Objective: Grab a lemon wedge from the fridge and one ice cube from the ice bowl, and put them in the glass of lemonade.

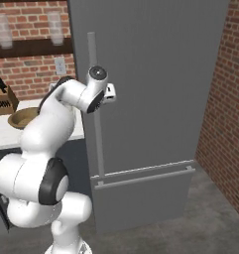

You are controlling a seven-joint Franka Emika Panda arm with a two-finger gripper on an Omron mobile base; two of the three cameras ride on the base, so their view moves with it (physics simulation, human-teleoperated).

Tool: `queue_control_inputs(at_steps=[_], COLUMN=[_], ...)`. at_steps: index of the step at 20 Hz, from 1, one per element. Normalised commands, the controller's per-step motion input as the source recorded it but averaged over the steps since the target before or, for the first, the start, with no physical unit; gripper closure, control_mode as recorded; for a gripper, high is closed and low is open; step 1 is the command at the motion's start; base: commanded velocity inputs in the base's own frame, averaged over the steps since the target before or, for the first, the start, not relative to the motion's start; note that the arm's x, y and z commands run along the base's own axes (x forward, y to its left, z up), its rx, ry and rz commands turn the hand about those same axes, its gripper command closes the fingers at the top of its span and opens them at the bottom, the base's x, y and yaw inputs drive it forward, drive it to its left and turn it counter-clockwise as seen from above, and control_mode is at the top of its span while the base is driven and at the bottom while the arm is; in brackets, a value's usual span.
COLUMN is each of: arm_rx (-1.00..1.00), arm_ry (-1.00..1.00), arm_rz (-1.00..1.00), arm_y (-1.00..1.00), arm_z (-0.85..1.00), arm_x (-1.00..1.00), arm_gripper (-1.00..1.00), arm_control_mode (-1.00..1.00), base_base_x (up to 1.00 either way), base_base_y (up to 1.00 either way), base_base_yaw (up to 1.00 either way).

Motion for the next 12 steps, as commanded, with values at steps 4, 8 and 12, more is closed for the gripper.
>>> queue_control_inputs(at_steps=[4,8,12], arm_rx=[0.0,0.01,0.0], arm_ry=[-0.13,-0.02,0.0], arm_rz=[0.0,0.0,0.0], arm_y=[0.0,0.0,0.01], arm_z=[-0.17,-0.13,-0.01], arm_x=[0.36,0.36,0.35], arm_gripper=[-1.0,-1.0,-1.0], arm_control_mode=[-1.0,-1.0,-1.0], base_base_x=[0.0,0.0,0.0], base_base_y=[0.0,0.0,0.0], base_base_yaw=[0.0,0.0,0.0])
